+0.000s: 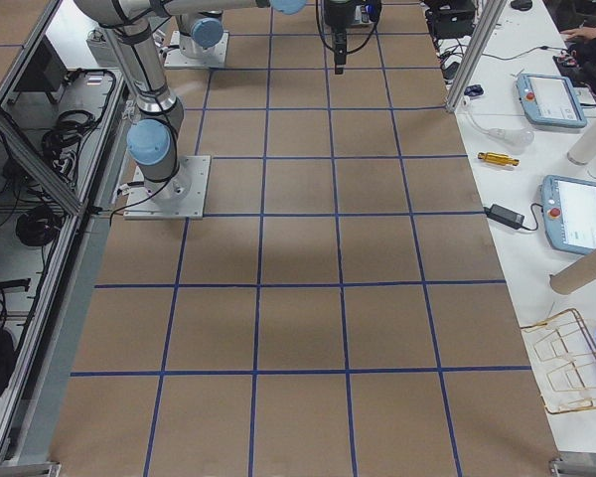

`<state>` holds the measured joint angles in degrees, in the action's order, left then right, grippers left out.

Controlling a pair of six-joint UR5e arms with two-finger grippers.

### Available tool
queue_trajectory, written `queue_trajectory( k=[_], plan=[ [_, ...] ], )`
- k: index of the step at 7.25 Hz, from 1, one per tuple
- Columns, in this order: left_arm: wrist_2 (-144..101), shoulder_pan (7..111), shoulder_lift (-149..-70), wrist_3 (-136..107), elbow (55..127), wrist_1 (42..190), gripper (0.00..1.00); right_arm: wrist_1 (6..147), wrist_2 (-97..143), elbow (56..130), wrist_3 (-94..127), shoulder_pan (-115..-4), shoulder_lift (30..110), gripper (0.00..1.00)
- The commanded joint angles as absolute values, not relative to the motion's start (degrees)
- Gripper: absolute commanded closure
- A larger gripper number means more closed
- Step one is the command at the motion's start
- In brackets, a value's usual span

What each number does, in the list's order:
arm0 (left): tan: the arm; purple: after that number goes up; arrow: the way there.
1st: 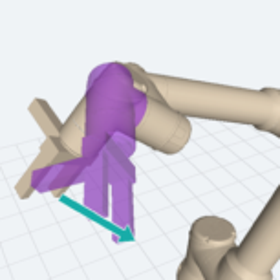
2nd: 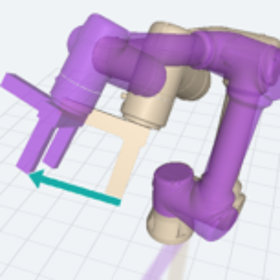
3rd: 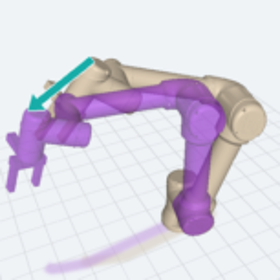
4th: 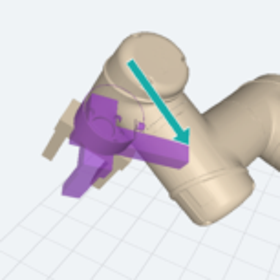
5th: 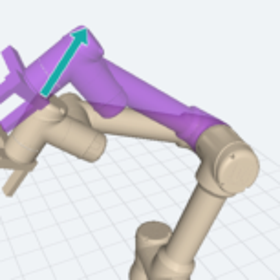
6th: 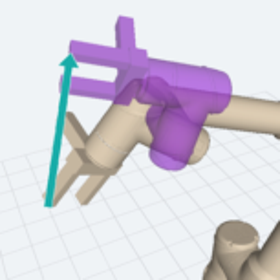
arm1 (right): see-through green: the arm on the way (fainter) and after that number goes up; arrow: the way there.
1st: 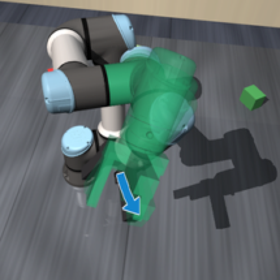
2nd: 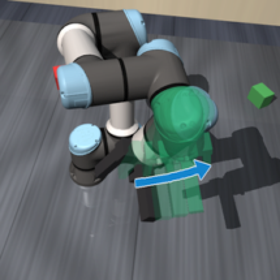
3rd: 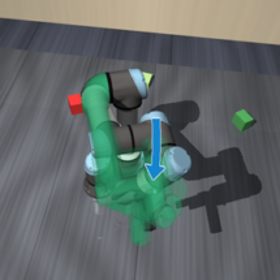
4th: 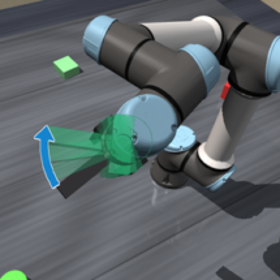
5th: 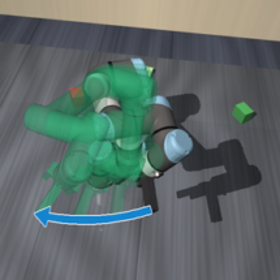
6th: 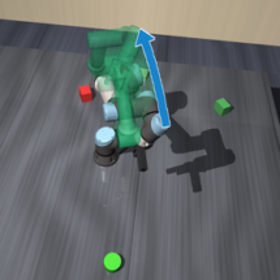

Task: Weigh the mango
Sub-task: 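Open the left gripper to release the mango on the scale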

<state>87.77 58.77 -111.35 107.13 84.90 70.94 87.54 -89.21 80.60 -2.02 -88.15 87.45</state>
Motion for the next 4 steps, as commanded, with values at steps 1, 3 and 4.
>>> queue_trajectory(
  k=[1,3,4],
  plan=[
    [88.42,58.8,-101.56,101.7,84.29,82.83,0.0,87.54,-89.21,80.6,-2.02,-88.15,87.36,0.0],
    [88.68,58.8,-94.34,97.93,84.9,90.32,0.0,87.54,-89.21,80.6,-2.02,-88.15,87.36,0.0],
    [89.46,58.8,-92.31,92.86,85.34,92.79,0.0,87.54,-89.21,80.6,-2.02,-88.15,87.45,0.0]
  ],
)
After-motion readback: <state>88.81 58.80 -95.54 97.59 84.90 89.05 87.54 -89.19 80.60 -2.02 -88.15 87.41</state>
